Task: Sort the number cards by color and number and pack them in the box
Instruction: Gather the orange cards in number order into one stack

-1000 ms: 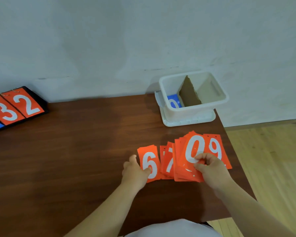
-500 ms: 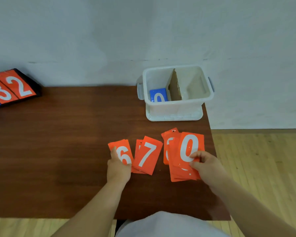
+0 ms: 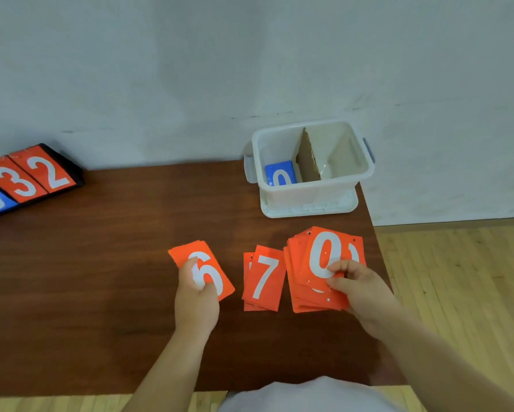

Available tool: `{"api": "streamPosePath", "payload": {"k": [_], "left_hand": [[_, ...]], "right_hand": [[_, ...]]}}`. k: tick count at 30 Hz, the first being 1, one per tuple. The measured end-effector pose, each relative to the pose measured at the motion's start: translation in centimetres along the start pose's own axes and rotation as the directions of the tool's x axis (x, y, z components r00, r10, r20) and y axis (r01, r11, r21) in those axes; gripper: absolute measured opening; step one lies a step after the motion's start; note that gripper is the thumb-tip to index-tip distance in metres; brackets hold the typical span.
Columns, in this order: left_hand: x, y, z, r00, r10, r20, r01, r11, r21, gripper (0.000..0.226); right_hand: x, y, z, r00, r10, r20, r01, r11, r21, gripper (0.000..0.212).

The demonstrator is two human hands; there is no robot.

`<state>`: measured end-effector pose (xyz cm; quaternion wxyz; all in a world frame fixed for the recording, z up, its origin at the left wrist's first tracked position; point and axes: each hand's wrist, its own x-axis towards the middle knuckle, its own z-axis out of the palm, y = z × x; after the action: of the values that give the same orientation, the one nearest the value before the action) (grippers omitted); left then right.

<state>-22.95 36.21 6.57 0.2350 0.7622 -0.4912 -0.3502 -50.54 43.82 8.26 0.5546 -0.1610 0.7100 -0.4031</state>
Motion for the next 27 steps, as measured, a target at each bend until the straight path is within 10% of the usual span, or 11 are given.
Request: {"api": "streamPosePath", "payload": {"k": [5, 11, 19, 27], "left_hand": [[-0.7, 1.5, -1.8, 0.954, 0.157, 0.257, -0.108, 0.974, -0.198, 0.067], [-1.6, 2.1, -3.4, 0.819, 0.392, 0.42, -0.263, 0.906, -0.332, 0.045], [-1.1, 1.0, -1.5, 0.673, 0.382, 0.634, -0.225, 0.921, -0.317, 0.041], [1.3, -0.6, 4.7, 0.878, 0.084, 0.472, -0.221, 0.944, 0.244, 0.075]], "right_hand": [[-2.0, -2.1, 4.3, 0.961, -0.024, 0.275, -0.111, 0.879, 0.465, 0.022], [-2.7, -0.1, 9.6, 0.987, -0.16, 0.013, 0.16, 0.967, -0.199, 0.02], [-4.5, 2.2, 10.2, 0.997, -0.075, 0.035, 0.076, 0.997, -0.004, 0.021], [-1.8, 3.6, 2.6, 0.901, -0.012, -0.433, 0.022, 1.0, 0.018, 0.025]]}}
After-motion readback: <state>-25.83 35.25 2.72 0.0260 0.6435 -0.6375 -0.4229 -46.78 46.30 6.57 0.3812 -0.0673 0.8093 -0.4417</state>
